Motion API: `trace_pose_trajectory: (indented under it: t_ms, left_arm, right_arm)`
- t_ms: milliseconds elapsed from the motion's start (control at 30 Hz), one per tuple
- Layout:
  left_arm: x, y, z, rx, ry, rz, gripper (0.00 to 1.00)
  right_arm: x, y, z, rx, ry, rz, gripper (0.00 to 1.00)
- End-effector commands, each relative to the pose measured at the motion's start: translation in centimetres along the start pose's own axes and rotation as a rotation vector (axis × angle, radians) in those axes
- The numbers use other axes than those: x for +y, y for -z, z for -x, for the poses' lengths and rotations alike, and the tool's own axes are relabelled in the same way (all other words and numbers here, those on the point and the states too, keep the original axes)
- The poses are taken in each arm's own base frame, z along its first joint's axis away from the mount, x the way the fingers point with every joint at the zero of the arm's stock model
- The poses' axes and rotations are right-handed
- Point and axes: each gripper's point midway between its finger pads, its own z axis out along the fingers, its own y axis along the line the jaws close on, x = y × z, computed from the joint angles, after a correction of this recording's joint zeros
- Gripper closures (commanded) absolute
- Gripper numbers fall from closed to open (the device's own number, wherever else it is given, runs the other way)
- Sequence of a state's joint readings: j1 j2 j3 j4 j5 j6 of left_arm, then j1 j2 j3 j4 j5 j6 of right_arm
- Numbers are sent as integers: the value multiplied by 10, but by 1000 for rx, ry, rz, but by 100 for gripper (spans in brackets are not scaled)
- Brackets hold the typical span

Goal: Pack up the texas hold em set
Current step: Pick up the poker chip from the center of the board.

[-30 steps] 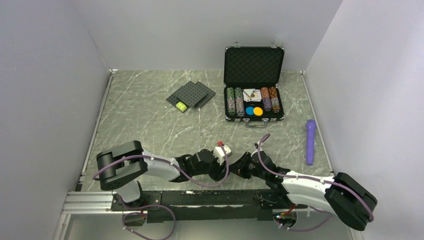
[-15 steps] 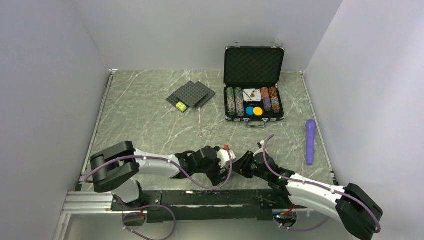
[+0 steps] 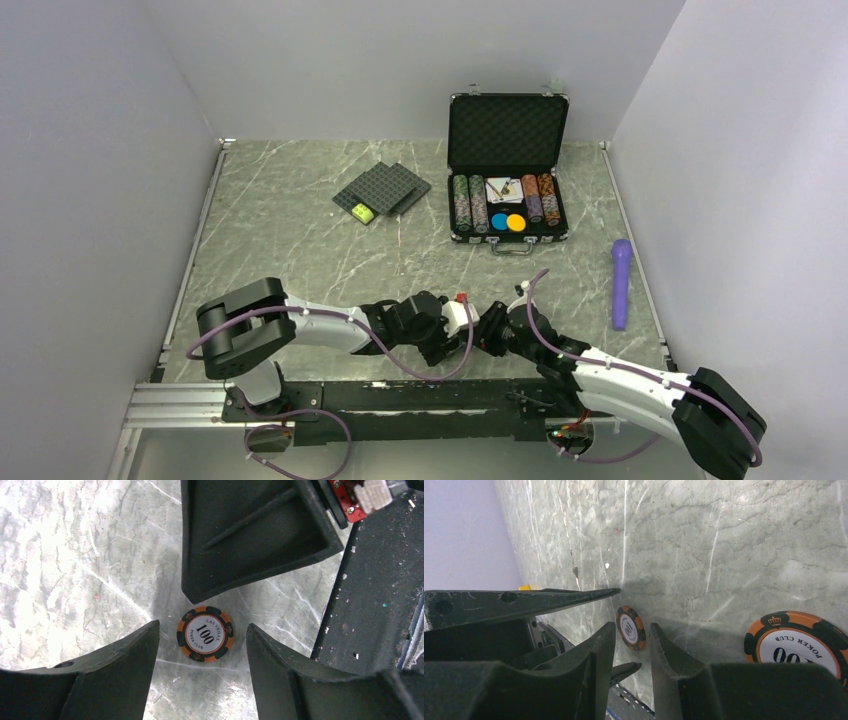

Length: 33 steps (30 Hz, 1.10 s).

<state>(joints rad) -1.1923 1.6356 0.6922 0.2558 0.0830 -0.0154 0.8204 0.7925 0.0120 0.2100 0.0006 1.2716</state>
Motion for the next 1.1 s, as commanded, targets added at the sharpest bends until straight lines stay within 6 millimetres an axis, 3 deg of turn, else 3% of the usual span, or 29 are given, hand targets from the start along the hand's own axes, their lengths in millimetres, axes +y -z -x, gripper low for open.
trace_pose_trajectory:
  t_ms: [0, 233, 533, 1067]
  left_arm:
    - [3, -2, -23, 74, 2, 16, 33]
    - [1, -4, -40, 130, -79, 43, 31]
    - [4, -5, -56, 192, -76, 100, 48]
    - [8, 8, -65, 200, -17, 145, 46]
  right_arm:
    - [-4, 0, -2, -5, 13, 14, 64]
    - [-7, 0, -2, -8, 8, 13, 64]
    - [-8, 0, -7, 18, 5, 7, 64]
    - [-9, 2, -7, 19, 2, 12, 62]
